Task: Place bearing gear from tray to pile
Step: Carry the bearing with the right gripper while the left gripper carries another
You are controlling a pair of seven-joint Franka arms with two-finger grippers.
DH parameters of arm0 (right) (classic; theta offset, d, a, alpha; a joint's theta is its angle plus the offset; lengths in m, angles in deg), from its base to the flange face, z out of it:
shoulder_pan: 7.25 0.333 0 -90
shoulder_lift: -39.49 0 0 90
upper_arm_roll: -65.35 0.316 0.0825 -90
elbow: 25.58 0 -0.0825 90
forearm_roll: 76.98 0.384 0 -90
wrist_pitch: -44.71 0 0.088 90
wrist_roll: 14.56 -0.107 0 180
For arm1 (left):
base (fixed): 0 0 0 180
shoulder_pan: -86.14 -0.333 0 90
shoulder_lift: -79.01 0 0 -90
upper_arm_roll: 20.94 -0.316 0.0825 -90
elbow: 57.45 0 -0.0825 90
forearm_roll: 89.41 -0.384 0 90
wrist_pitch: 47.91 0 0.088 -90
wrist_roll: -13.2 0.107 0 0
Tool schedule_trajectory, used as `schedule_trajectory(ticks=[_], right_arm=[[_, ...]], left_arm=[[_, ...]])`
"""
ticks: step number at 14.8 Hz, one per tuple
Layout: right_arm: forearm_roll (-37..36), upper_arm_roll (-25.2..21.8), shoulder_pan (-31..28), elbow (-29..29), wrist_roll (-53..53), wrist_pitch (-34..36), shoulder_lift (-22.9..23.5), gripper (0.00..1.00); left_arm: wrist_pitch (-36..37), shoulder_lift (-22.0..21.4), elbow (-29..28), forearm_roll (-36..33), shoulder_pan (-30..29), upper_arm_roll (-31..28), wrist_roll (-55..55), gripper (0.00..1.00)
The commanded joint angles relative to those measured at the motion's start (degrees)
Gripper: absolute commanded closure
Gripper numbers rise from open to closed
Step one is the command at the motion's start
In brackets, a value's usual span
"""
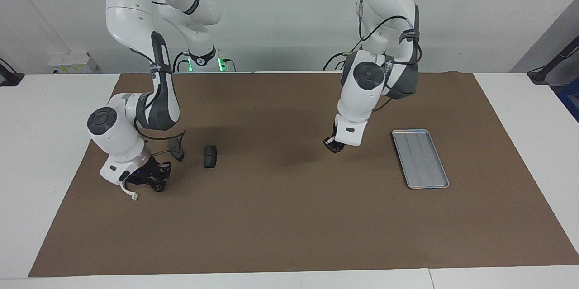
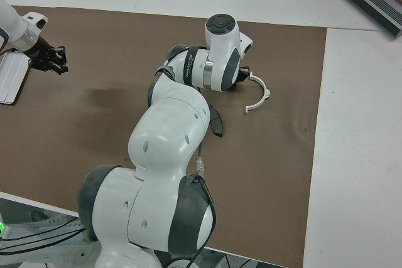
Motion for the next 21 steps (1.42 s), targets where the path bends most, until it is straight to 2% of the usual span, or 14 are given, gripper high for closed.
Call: schedule_trajectory(ticks=[1, 2, 3, 4, 8, 13, 18, 19, 20, 21], right_arm=[[1.09, 0.79, -1.07, 2.04, 1.72, -1.47, -1.08, 1.0], [1.18, 0.79, -0.9, 1.86, 1.2, -1.38, -1.17, 0.57], [1.18, 0.79, -0.63, 1.77, 0.15, -1.3, -1.52, 0.19], [1.18, 0.79, -0.28, 1.6, -1.95, -0.6, -2.04, 0.0], [0.83, 0.79, 1.74, 0.9, -7.85, -0.07, -5.3, 0.0], [-0.23, 0.79, 1.66, -2.53, -5.77, 1.96, -5.65, 0.0], [-0.14, 0.79, 1.92, -2.53, -6.01, 1.25, -5.56, 0.0], [-0.14, 0.79, 2.44, -2.53, -6.45, 1.43, -5.56, 0.0], [-0.23, 0.7, 2.97, -2.62, -7.06, 1.78, -5.56, 0.0], [-0.23, 0.7, 3.32, -2.71, -8.11, 2.04, -5.56, 0.0]], left_arm=[[-1.95, 0.91, 0.87, 2.33, 5.78, -0.98, -6.5, 0.85], [-3.27, 1.61, 0.95, 2.85, 7.2, -0.98, -8.35, 0.85], [-5.54, 2.75, 0.95, 3.56, 8.95, -0.98, -9.33, 0.85], [-7.57, 4.76, 0.95, 4.09, 11.14, -1.07, -10.64, 0.85], [-8.99, 7.24, 2.62, 6.46, 11.6, -1.07, -11.89, 0.85], [-11.28, 11.1, 2.71, 6.38, 12.04, -1.16, -12.85, 0.85], [-12.25, 11.11, 1.22, 5.67, 12.75, -1.16, -12.85, 0.84], [-12.25, 11.11, 1.22, 5.67, 12.75, -1.16, -12.85, 0.81], [-12.25, 11.11, 1.04, 5.67, 12.75, -1.16, -12.85, 0.65], [-12.33, 11.11, 0.78, 5.67, 12.75, -1.16, -13.03, 0.54]])
